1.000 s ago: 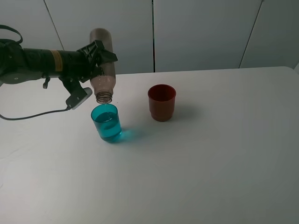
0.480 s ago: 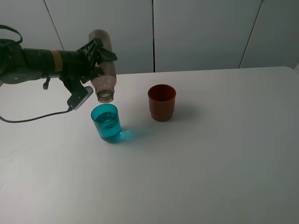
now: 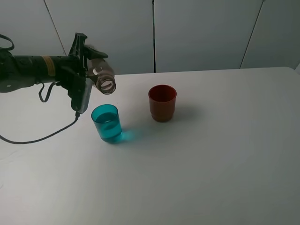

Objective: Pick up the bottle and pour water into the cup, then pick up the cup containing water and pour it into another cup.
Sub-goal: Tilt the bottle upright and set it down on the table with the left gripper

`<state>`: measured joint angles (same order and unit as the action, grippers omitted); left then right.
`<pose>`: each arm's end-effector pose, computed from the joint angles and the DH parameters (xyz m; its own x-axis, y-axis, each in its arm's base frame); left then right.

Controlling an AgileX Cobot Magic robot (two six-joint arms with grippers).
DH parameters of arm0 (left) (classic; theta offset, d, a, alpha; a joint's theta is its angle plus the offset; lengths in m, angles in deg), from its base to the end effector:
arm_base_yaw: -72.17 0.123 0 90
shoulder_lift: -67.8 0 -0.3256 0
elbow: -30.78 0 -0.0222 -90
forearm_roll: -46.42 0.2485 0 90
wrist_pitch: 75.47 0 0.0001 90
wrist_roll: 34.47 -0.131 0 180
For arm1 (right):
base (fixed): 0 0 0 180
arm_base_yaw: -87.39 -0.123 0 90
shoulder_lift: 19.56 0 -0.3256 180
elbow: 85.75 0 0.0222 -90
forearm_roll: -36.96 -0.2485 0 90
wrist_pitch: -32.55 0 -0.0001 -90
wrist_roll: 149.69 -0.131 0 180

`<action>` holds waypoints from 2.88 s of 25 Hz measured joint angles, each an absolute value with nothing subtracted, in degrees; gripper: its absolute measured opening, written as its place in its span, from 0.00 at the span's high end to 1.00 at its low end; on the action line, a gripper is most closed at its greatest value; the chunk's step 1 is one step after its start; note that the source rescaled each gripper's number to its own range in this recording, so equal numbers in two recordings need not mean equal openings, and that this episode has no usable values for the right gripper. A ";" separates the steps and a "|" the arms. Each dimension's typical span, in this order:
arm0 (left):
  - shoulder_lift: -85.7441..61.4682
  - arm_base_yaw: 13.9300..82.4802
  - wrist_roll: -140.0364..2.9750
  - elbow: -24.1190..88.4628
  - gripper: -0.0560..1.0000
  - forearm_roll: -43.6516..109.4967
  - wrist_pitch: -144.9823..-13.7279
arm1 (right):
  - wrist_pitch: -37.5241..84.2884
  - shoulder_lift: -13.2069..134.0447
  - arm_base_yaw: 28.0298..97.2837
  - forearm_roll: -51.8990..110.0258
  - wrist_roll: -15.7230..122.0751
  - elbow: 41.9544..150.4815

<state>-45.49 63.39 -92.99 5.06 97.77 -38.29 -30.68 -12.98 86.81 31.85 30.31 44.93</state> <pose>0.4000 -0.1243 0.2026 0.6385 0.7691 0.0282 0.2555 -0.2464 0.9349 -0.0161 0.0103 0.2545 -0.4882 0.0352 -0.8720 -0.0600 0.9955 0.0738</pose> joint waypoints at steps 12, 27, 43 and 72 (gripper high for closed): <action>-43.55 69.63 -44.53 4.83 0.95 96.44 -37.38 | -30.68 -12.98 86.81 31.85 30.31 44.93; -49.02 74.82 -10.78 6.19 0.95 108.43 -26.16 | -30.68 -12.98 86.81 31.85 30.31 44.93; -59.46 75.51 2.47 14.95 0.95 121.02 -18.73 | -30.68 -12.98 86.81 31.85 30.31 44.93; -65.27 75.51 -3.88 17.34 0.95 119.22 -19.47 | -30.68 -12.98 86.81 31.85 30.31 44.93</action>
<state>-65.27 75.51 -3.88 17.34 119.22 -19.47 -30.68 -12.98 86.81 31.85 30.31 44.93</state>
